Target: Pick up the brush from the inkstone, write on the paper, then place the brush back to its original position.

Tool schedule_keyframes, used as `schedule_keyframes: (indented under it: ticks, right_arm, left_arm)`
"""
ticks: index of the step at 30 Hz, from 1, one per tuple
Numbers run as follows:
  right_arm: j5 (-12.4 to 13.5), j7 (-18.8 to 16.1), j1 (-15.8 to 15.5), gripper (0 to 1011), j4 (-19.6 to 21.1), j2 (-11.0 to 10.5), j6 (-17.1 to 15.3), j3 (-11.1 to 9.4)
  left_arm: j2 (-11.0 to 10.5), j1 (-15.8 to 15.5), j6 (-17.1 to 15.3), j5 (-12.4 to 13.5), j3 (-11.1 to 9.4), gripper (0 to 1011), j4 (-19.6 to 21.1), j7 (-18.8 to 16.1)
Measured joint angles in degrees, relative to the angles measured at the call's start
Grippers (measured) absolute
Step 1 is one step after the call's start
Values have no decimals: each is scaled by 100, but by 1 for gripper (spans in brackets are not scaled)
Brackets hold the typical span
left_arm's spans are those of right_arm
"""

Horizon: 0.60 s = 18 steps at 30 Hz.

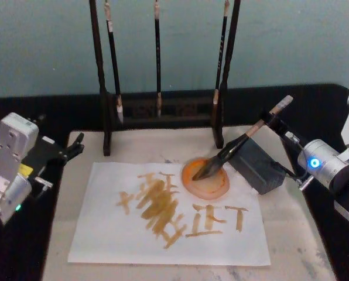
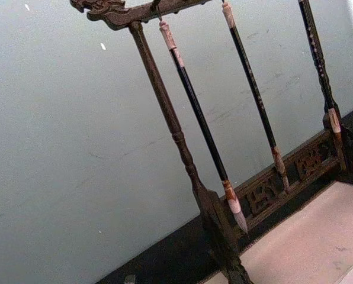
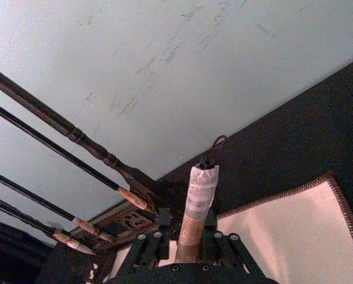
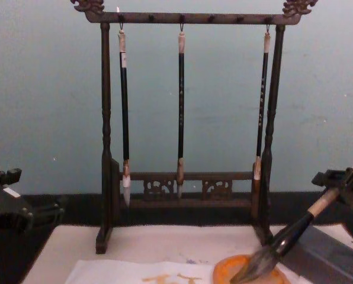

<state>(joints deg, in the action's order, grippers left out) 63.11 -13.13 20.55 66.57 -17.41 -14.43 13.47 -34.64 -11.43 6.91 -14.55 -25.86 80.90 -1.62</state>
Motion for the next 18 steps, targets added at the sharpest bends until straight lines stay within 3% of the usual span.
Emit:
schedule_keyframes:
  ticks: [7,18]
  right_arm:
    - [-3,0,0,160,1,1,0,0]
    - [-4,2,0,160,1,0,0,0]
  left_arm:
    - [0,0,0,0,0,1010,0,0]
    - [0,0,0,0,0,1010,0,0]
